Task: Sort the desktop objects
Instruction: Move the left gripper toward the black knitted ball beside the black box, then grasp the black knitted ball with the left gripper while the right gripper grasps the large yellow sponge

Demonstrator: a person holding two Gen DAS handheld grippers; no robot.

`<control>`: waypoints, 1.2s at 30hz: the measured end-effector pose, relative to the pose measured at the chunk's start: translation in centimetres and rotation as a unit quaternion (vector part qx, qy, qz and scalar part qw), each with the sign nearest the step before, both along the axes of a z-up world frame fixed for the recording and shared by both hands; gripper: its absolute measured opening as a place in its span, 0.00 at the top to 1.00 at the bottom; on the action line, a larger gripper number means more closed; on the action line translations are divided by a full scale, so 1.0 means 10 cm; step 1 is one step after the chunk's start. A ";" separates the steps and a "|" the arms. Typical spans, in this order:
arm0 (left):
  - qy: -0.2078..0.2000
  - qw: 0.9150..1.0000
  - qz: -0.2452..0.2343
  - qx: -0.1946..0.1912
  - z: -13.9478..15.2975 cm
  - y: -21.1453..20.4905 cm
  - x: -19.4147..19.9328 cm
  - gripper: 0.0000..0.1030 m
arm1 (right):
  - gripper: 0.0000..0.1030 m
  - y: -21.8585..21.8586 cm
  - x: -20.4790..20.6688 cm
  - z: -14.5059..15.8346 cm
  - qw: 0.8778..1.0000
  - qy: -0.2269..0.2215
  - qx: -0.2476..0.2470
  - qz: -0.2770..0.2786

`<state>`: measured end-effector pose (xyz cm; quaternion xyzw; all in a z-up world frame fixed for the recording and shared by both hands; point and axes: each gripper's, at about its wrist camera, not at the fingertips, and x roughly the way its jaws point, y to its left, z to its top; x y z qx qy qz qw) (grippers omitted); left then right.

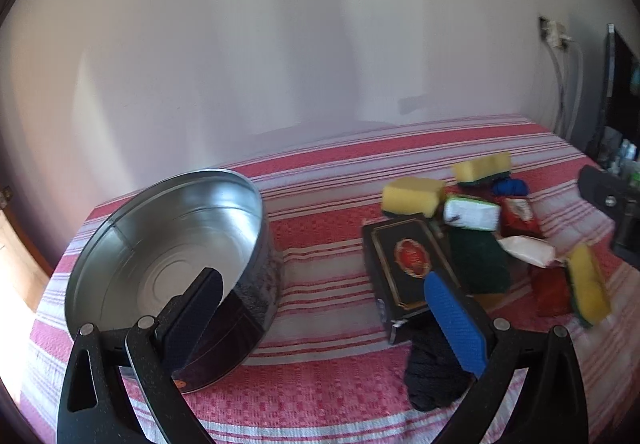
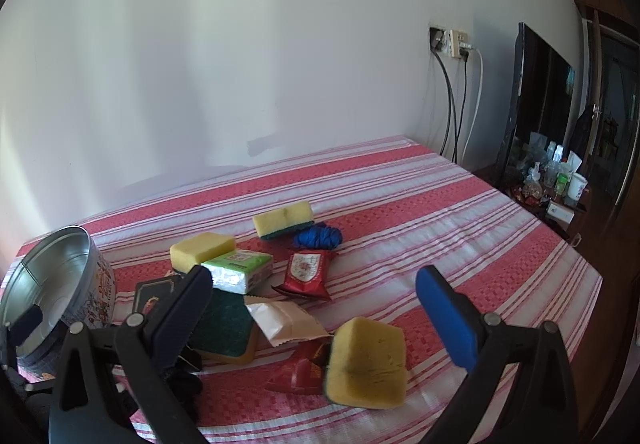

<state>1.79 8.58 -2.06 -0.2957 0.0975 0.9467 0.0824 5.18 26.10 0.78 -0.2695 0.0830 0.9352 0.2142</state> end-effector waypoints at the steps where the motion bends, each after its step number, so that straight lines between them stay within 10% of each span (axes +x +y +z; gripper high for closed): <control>1: 0.002 1.000 -0.013 0.005 0.01 -0.02 0.04 0.01 | 0.00 0.02 0.03 0.00 1.000 0.002 0.006 -0.001; 10: -0.058 0.992 -0.073 0.084 -0.01 -0.30 0.21 0.01 | 0.00 0.23 0.50 0.00 0.999 0.047 0.019 0.016; 18: -0.069 0.991 -0.106 0.032 -0.23 0.12 0.35 0.02 | 0.01 0.24 0.66 -0.11 0.997 0.043 0.051 0.034; 36: -0.142 0.985 -0.093 0.014 -0.64 0.46 0.09 0.55 | 0.08 0.63 0.57 -0.50 0.995 -0.024 -0.054 0.085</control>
